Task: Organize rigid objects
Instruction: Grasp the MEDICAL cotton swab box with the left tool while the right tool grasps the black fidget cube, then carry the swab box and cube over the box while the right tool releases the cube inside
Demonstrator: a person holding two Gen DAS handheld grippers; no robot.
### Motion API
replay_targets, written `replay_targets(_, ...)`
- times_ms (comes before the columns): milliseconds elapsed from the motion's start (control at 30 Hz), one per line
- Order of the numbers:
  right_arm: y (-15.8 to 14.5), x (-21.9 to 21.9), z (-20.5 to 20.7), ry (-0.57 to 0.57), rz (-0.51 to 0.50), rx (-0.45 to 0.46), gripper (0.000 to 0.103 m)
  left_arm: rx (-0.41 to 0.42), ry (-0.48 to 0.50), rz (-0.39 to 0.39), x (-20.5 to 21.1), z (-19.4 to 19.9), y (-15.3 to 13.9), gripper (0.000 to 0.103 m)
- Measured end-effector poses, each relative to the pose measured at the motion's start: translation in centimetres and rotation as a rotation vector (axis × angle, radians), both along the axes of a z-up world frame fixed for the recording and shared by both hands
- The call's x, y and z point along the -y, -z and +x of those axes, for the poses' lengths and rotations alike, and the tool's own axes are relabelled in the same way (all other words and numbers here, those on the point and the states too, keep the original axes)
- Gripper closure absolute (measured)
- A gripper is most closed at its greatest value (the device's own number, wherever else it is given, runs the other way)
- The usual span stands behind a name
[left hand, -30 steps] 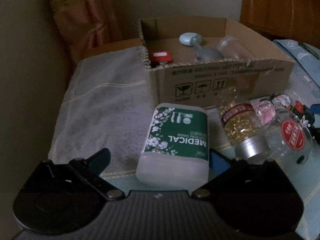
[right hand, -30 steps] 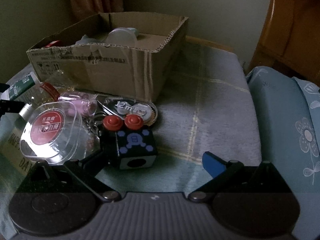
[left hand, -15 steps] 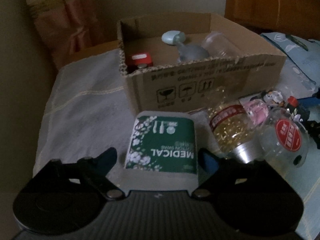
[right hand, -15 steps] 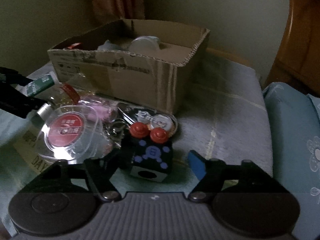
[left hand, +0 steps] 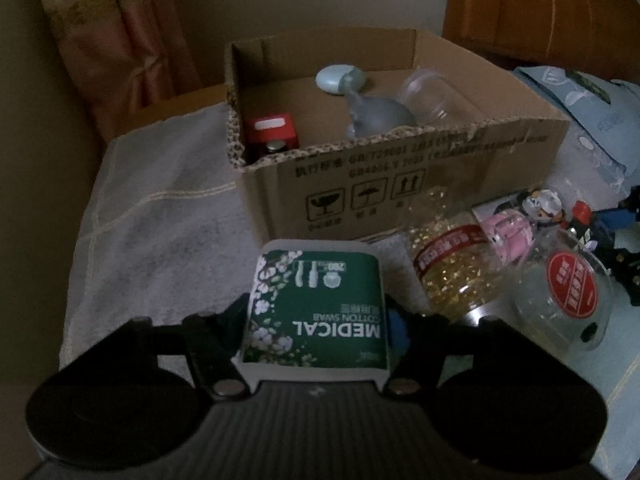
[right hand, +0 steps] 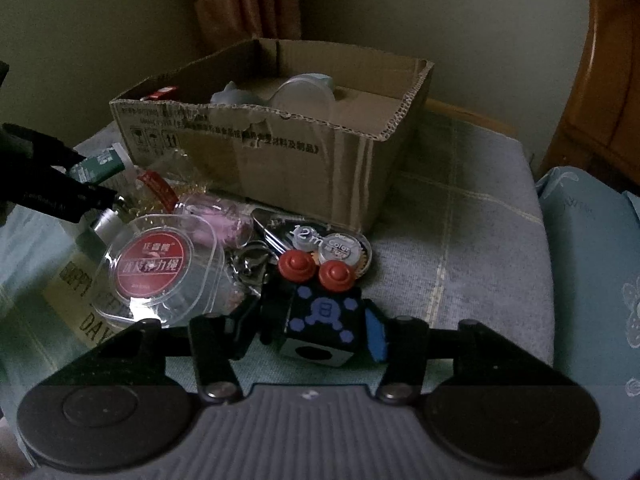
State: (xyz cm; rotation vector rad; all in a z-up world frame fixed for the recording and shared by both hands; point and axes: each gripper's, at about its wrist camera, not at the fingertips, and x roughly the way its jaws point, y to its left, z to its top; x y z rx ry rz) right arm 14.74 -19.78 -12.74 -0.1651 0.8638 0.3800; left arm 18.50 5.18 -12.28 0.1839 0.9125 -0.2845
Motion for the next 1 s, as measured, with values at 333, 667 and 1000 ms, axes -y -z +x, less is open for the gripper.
replay_targets(333, -1.3, 0.1, 0.1, -0.008, -0.027, 0.006, 0.044, -0.008, 0.024, 0.009, -0.3, -0.4, -1.6, 0.038)
replay_targets(667, -7.4, 0.5, 1.6, -0.036, 0.007, 0.084, 0.044, 0.005, 0.084, 0.02, -0.1, -1.5, -6.2, 0.038)
replay_targets(1000, -11.6, -2.3, 7.5, -0.041, 0.016, 0.154, 0.044, 0.095, 0.125, -0.003, 1.9, 1.0, -11.8, 0.038)
